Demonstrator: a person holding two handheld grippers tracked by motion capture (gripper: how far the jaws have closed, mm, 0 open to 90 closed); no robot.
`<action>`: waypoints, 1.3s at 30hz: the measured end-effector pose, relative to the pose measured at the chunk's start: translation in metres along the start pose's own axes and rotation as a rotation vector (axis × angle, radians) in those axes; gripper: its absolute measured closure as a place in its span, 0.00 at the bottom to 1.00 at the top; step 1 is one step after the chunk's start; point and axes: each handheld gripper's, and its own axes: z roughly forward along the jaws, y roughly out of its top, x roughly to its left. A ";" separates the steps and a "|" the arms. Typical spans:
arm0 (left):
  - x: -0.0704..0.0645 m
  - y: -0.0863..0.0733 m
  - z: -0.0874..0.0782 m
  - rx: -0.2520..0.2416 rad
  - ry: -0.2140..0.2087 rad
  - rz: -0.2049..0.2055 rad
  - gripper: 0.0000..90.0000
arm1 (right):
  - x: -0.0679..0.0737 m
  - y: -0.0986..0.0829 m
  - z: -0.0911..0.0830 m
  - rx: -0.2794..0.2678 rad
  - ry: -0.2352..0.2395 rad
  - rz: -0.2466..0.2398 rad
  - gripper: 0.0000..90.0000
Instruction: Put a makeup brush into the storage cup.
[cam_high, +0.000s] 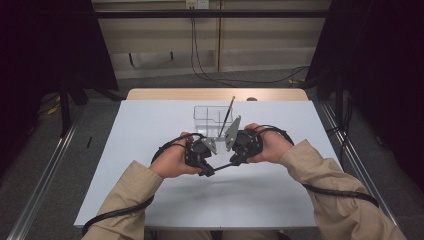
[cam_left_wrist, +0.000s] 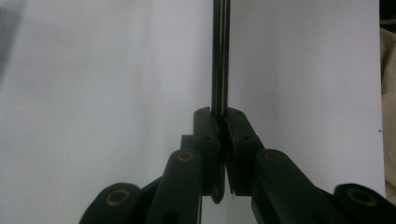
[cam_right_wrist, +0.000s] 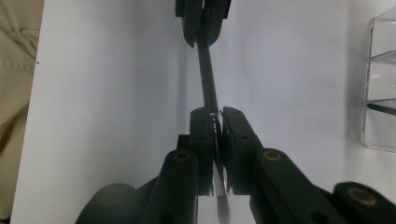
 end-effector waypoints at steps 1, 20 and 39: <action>0.001 -0.001 -0.001 -0.004 -0.006 0.001 0.94 | 0.000 -0.001 0.000 -0.011 -0.001 0.012 0.92; 0.002 -0.007 -0.009 -0.076 -0.002 -0.043 0.94 | -0.008 -0.021 -0.003 -0.277 -0.023 0.165 0.35; 0.002 -0.013 -0.008 -0.113 -0.003 -0.066 0.94 | -0.011 -0.048 -0.006 -0.672 -0.093 0.386 0.07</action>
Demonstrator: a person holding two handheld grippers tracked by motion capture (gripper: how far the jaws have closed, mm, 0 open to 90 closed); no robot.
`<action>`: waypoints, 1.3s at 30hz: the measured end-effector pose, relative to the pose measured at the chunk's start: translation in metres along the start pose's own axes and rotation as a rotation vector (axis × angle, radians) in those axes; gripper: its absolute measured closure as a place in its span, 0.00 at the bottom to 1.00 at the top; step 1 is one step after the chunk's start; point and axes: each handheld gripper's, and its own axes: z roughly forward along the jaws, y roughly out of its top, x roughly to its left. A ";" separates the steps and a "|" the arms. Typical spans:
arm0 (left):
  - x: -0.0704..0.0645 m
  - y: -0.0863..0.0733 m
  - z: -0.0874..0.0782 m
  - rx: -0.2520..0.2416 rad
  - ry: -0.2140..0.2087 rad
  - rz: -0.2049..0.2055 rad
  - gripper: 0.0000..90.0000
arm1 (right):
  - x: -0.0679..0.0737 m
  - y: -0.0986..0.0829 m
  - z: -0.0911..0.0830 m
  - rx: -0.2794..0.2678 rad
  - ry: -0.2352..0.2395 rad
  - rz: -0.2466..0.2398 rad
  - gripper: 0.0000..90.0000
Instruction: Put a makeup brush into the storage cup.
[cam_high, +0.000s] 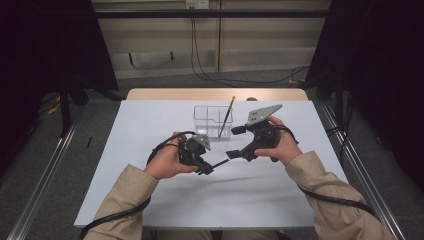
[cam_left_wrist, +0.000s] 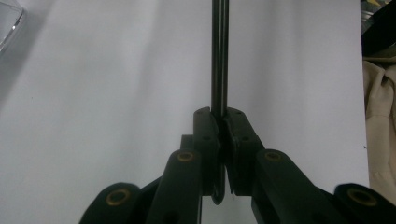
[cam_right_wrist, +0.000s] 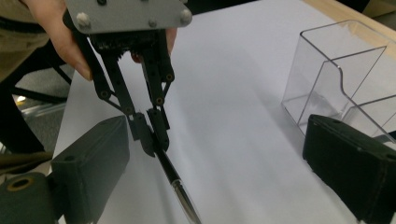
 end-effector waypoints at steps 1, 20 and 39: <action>0.000 0.000 0.000 -0.001 0.002 0.001 0.94 | 0.000 -0.001 0.000 -0.016 -0.003 0.007 0.07; 0.000 -0.006 -0.002 -0.039 0.001 -0.011 0.94 | 0.001 -0.007 -0.004 -0.228 -0.020 0.080 0.07; 0.000 -0.011 -0.007 -0.150 0.004 -0.038 0.94 | 0.003 -0.008 -0.006 -0.291 -0.033 0.081 0.07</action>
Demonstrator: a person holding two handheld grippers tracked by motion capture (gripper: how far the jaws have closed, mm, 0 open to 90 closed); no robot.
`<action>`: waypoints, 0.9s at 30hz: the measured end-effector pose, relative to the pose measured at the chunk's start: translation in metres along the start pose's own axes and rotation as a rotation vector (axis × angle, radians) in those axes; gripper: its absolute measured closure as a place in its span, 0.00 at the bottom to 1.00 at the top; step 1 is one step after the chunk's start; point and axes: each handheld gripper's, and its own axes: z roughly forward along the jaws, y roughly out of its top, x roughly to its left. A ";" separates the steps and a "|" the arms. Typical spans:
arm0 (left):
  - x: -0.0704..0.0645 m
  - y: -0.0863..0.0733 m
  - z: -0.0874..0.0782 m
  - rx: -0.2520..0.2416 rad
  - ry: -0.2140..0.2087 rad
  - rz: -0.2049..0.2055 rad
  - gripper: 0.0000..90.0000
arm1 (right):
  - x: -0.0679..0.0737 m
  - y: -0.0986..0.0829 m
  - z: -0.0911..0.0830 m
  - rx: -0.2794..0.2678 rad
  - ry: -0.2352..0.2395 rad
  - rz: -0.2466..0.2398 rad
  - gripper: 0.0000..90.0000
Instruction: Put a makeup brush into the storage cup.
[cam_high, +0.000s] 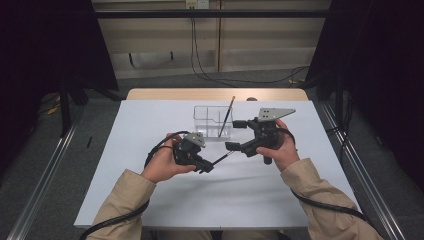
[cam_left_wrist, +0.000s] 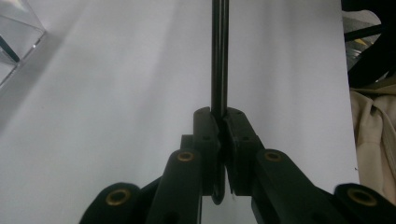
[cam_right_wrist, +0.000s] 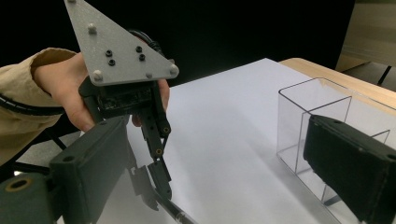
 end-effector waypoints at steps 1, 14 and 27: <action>0.000 0.000 -0.001 -0.007 -0.003 0.000 0.94 | 0.000 0.000 0.000 -0.004 -0.001 0.001 0.07; 0.001 -0.005 -0.003 -0.156 -0.003 -0.036 0.94 | 0.000 0.000 0.002 -0.006 0.006 0.003 0.09; 0.002 -0.004 -0.007 -0.294 0.015 -0.058 0.94 | 0.001 0.001 0.001 -0.002 0.001 -0.012 0.14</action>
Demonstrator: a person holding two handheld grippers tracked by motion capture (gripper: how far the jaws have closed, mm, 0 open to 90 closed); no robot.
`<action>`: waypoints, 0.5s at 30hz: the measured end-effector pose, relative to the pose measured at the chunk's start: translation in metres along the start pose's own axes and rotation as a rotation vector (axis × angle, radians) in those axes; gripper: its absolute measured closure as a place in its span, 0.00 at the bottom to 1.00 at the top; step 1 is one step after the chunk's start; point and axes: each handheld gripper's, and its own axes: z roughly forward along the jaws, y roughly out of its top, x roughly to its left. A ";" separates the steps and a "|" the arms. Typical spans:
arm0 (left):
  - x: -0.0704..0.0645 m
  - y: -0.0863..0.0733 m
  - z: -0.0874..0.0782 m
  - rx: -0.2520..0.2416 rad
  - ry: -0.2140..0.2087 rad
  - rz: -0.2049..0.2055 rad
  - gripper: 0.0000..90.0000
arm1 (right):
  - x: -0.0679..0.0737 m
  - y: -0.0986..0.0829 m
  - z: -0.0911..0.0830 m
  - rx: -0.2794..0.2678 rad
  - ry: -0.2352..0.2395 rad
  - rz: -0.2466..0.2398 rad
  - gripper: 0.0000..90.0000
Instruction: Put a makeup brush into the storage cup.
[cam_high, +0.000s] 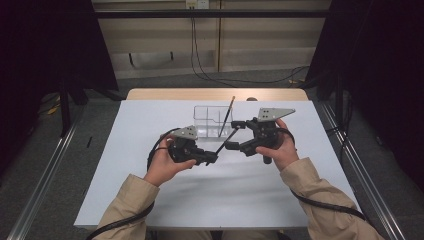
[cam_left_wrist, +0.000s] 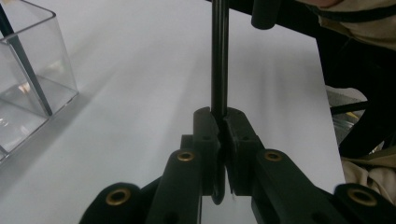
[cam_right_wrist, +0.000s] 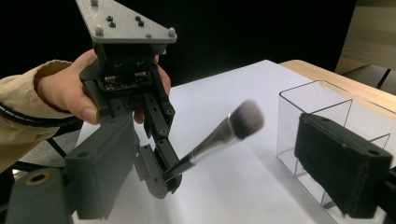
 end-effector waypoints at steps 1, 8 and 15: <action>0.000 0.000 0.000 -0.006 -0.002 -0.002 0.94 | 0.000 0.000 0.000 0.000 0.003 -0.002 0.15; 0.000 0.001 0.002 -0.048 -0.002 -0.008 0.94 | 0.001 -0.002 0.000 0.014 0.012 0.002 0.22; 0.001 0.002 0.002 -0.087 -0.010 -0.019 0.94 | 0.001 -0.004 0.000 0.017 0.021 -0.009 0.33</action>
